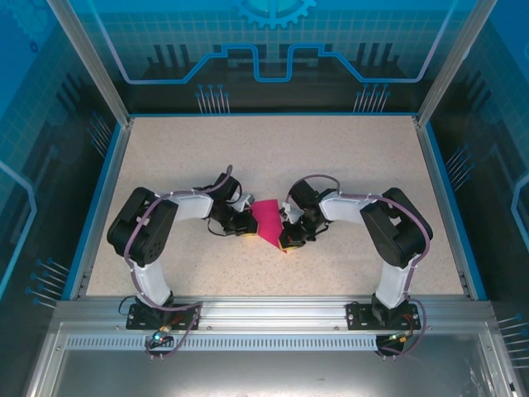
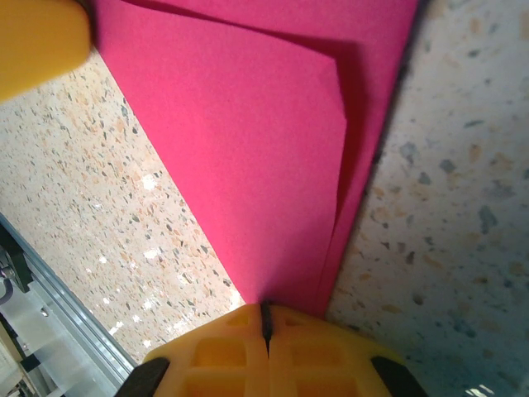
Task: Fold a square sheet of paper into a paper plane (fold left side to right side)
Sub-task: Third fold the triangle at the center of the table.
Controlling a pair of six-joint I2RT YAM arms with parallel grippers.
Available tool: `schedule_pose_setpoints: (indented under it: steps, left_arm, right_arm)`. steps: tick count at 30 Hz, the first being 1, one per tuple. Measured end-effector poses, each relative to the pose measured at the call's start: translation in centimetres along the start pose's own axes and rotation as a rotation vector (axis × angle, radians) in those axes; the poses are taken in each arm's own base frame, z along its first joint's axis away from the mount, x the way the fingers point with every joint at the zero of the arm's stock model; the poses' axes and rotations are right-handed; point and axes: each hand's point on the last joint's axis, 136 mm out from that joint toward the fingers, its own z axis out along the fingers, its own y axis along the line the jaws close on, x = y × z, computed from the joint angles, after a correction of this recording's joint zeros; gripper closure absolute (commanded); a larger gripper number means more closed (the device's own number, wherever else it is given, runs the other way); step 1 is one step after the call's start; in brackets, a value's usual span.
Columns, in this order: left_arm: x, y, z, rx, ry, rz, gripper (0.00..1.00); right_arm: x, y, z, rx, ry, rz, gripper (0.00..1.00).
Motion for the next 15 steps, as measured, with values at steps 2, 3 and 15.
schedule_pose_setpoints:
  steps: [2,3,15]
  left_arm:
    - [-0.2,0.5,-0.4,-0.004,-0.007,-0.007,0.89]
    - [-0.3,0.7,-0.7,-0.007,-0.01,-0.015,0.89]
    - [0.0,-2.1,-3.9,-0.041,-0.118,0.054,0.88]
  right_arm:
    - [0.0,0.0,0.0,0.0,0.0,0.0,1.0]
    - [0.0,0.0,0.0,0.0,0.0,0.0,1.0]
    - [0.0,0.0,0.0,-0.001,0.001,0.0,1.0]
